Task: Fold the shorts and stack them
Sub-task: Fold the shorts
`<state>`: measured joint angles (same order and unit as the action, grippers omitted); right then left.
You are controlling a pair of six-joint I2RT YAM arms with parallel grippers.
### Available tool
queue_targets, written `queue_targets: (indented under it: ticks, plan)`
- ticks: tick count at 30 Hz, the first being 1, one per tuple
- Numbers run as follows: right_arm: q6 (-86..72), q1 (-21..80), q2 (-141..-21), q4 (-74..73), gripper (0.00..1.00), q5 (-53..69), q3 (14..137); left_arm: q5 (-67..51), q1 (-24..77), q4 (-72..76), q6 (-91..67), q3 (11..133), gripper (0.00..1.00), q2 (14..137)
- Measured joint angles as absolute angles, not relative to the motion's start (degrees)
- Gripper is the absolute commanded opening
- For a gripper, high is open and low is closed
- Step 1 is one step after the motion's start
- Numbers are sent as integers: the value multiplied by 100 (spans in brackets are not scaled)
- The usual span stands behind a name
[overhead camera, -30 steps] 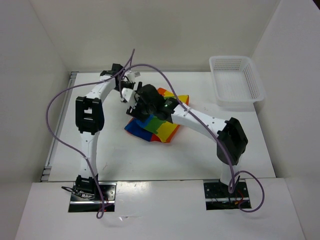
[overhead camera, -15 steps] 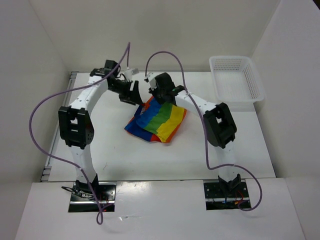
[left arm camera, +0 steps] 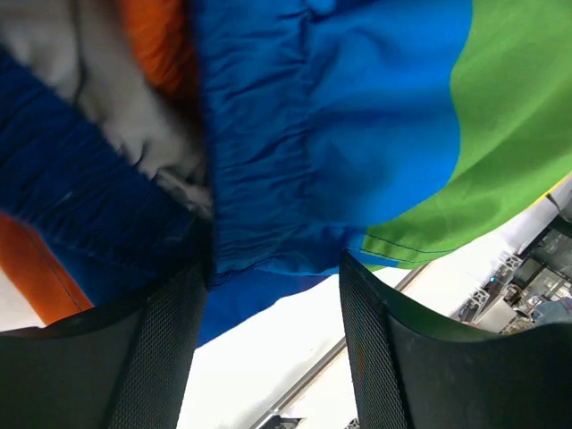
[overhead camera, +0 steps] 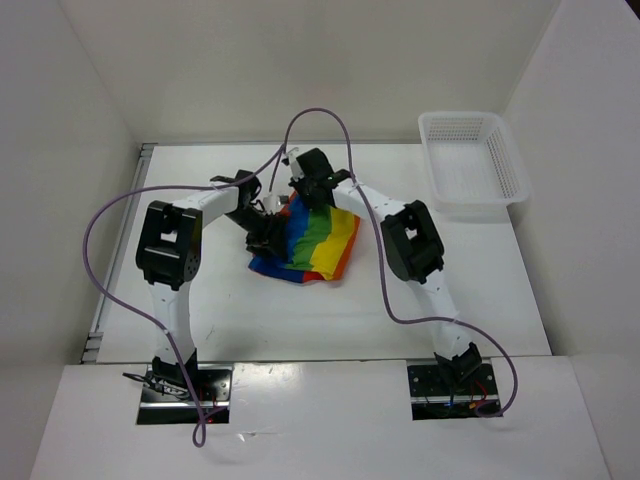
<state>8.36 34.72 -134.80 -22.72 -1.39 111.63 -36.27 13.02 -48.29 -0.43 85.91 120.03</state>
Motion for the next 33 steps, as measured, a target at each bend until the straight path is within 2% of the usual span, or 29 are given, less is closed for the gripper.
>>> queue_targets:
  ticks: [9,15,17,18,19,21,26,27,30,33]
  plan:
    - [532,3568,-15356,-2856,0,-425,13979,-3562,1374,-4720,-108,8532,77,11983]
    - [45,3782,-15524,-3133,0,-1170,15039,-3485,1323,-4720,-78,8584,82,11795]
    - [-95,3809,-15393,-3103,4,-1643,15111,-3452,1260,-4858,-21,8814,86,11697]
    - [-169,3811,-15270,-3092,11,-1874,15104,-3435,1227,-4952,1,8971,87,11655]
    - [-220,3809,-15135,-3089,13,-2084,15080,-3430,1208,-5085,27,9196,91,11631]
    - [-298,3782,-14650,-3065,17,-2491,14763,-3424,1203,-5196,-1,9714,93,11605]
    - [-362,3706,-12825,-2840,26,-2919,13093,-3218,1170,-5030,-23,10624,99,11566]
    - [-360,3662,-12427,-2805,31,-2917,12689,-3157,1170,-5043,-25,10807,99,11631]
    - [-364,3555,-11249,-2593,35,-2633,11238,-3046,1179,-4954,-25,11622,99,12171]
    - [-395,3369,-10232,-2464,44,-2053,9690,-3030,1219,-4788,-23,12359,100,13008]
